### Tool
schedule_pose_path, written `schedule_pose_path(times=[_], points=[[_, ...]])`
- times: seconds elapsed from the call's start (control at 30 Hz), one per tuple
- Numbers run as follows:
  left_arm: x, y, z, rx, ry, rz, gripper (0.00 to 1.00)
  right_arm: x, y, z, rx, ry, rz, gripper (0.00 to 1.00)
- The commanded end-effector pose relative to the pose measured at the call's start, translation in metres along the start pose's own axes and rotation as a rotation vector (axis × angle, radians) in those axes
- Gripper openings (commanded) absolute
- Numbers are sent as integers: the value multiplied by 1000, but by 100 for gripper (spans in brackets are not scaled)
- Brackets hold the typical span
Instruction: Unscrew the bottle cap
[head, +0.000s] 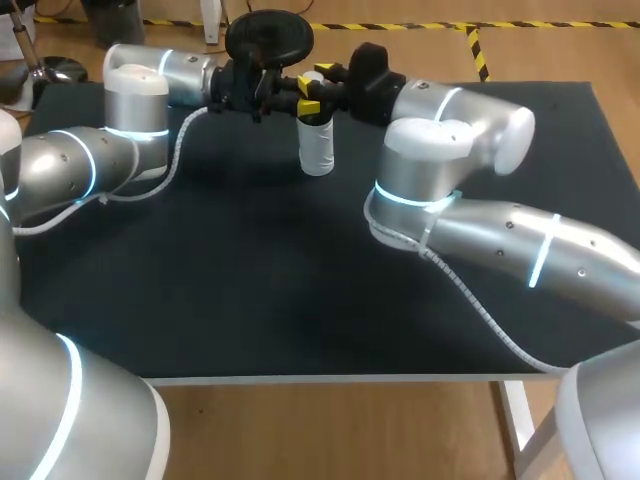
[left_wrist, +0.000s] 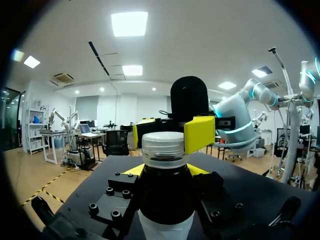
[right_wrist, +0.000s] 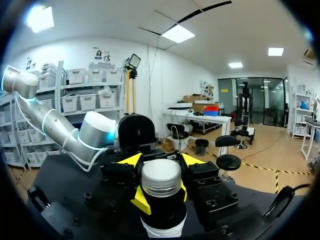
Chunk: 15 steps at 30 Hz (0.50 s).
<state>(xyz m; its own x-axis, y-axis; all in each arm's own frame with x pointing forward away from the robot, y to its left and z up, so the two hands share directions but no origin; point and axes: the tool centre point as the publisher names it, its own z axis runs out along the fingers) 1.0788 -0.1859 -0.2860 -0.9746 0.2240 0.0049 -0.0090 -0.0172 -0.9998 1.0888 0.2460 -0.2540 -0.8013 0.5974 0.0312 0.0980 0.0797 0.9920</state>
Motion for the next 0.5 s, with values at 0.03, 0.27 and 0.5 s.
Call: schedule_pose_path(times=[0.03, 0.27, 0.5], points=[[-4, -1, 2, 0, 8, 0, 0, -12, -8, -2, -38, 164, -22, 0], [-4, -1, 2, 0, 8, 0, 0, -17, -9, -3, -76, 369, -60, 0], [-4, -1, 2, 0, 8, 0, 0, -18, -8, -6, -107, 617, -30, 0]])
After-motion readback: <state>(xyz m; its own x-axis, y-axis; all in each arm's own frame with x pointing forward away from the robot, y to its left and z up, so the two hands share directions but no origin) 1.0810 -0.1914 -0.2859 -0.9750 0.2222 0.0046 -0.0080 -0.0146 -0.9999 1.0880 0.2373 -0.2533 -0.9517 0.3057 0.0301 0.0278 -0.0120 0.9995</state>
